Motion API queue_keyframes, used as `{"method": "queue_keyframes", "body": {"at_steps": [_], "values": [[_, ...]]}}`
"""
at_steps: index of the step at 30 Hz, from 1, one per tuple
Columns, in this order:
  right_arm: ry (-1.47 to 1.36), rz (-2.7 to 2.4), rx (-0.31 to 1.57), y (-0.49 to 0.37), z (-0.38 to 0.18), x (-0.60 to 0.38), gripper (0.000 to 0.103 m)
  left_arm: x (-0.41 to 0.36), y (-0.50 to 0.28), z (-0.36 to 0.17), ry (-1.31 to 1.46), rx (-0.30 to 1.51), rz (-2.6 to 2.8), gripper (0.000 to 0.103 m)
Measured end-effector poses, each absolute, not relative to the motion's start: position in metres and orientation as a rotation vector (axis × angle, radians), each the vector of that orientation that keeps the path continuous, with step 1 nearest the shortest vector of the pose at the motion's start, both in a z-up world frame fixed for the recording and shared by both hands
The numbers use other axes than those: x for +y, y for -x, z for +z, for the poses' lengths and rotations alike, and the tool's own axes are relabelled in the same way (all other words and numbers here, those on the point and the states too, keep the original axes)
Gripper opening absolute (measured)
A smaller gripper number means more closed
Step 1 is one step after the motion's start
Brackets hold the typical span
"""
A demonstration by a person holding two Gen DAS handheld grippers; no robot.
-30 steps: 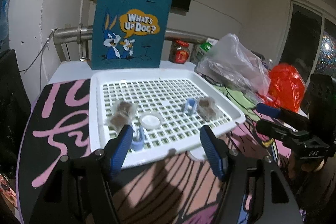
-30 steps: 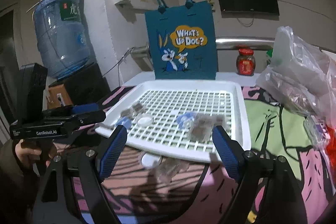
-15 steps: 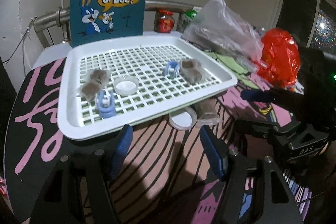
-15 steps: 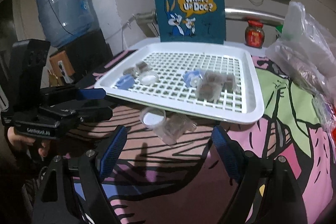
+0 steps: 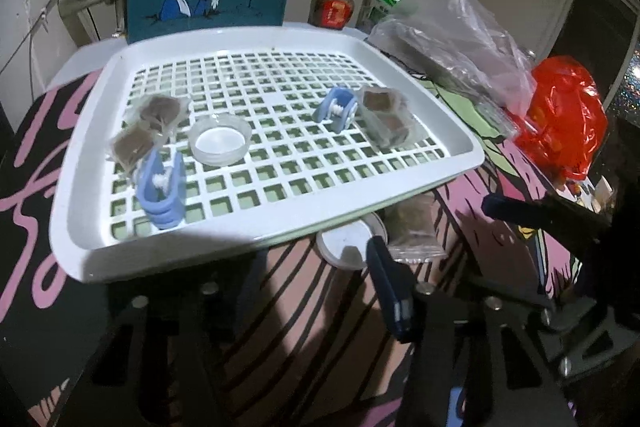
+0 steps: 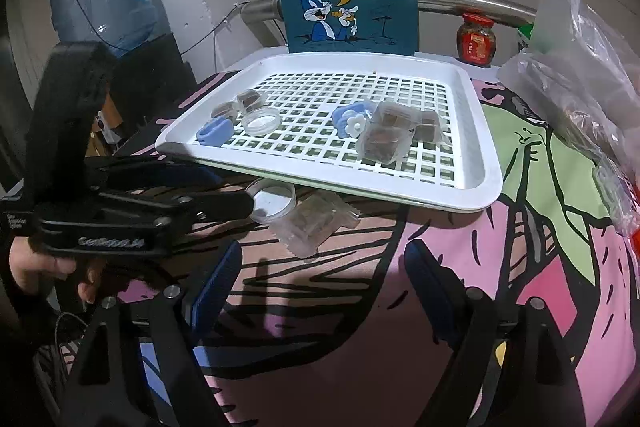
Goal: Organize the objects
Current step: 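Withdraw both grippers and move the right gripper onto a clear zip bag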
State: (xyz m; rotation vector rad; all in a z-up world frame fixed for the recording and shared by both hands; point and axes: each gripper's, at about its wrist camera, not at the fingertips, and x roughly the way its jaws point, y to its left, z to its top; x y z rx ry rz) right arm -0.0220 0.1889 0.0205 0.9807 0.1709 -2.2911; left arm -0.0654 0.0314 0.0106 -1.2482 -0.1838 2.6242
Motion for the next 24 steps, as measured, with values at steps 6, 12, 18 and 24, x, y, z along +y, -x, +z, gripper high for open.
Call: {"method": "queue_keyframes", "body": {"at_steps": [6,12,18,24], "values": [[-0.982,-2.284,0.173,0.022,0.020,0.188,0.084,0.041,0.069,0.009,1.255,-0.140,2.623,0.012],[-0.984,-2.267,0.173,0.022,0.020,0.184,0.084,0.044,0.063,0.010,1.244,-0.112,2.587,0.004],[-1.007,-2.251,0.175,0.025,0.017,0.176,0.084,0.032,0.043,0.016,1.217,-0.073,2.621,0.004],[-1.052,-2.270,0.175,0.037,0.014,0.165,0.077,0.011,0.033,0.015,1.227,-0.069,2.675,0.004]]}}
